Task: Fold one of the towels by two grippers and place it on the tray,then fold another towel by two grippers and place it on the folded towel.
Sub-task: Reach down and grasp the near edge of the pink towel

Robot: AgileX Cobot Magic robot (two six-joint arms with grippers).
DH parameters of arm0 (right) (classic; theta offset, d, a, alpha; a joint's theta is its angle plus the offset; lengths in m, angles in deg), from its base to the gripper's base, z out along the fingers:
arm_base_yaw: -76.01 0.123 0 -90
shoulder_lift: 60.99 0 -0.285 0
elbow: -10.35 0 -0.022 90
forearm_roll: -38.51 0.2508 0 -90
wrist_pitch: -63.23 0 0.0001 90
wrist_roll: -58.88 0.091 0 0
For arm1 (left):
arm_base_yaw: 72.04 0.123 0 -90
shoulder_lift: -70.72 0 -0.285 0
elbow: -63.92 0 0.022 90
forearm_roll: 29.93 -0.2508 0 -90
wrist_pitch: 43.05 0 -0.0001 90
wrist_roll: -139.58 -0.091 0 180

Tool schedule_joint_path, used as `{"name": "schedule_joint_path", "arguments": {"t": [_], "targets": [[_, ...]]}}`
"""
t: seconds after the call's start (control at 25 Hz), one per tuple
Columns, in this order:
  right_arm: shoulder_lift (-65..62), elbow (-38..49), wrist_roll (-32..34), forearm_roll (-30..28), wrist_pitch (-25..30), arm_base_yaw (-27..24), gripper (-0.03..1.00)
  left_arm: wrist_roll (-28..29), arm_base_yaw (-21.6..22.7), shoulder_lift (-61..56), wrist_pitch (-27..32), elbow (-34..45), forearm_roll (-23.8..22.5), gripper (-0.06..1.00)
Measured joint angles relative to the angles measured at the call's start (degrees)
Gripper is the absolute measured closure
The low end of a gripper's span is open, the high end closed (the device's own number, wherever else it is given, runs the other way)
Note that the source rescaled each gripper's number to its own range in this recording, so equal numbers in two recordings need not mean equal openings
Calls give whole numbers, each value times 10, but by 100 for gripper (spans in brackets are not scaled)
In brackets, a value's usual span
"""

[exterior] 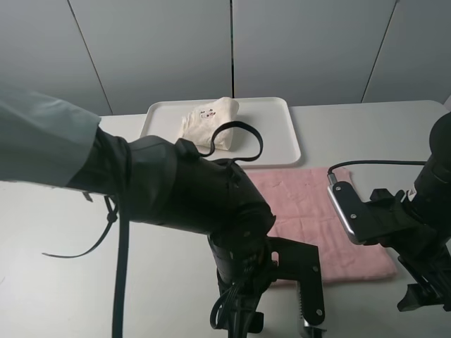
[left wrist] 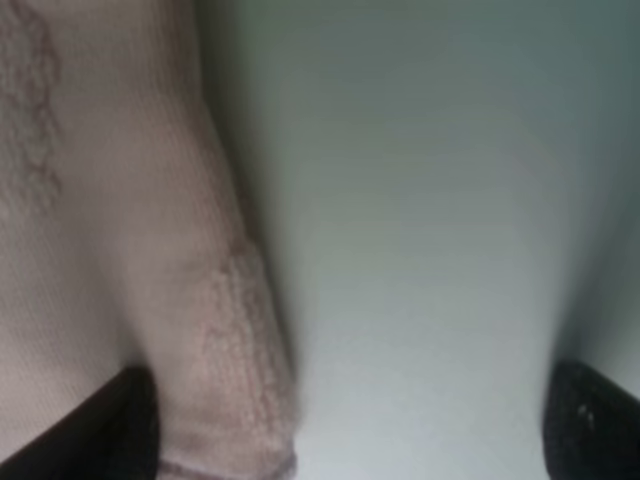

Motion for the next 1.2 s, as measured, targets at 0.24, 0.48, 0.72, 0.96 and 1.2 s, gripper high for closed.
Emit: {"name": "schedule_joint_path", "arguments": {"t": [0.24, 0.48, 0.72, 0.96, 1.2], "targets": [[0, 0, -5, 0, 0, 0, -3, 5, -1, 5, 7, -9, 0, -5], [0, 5, -17, 1, -14, 0, -3, 7, -1, 7, 9, -10, -4, -5], [-1, 52, -20, -8, -55, 0, -3, 14, -1, 7, 10, -11, -6, -5], [-1, 84, -13, -17, -119, 0, -3, 14, -1, 7, 11, -11, -7, -5], [-1, 85, -7, -17, -135, 0, -3, 14, -1, 7, 11, -11, -7, -5]]}}
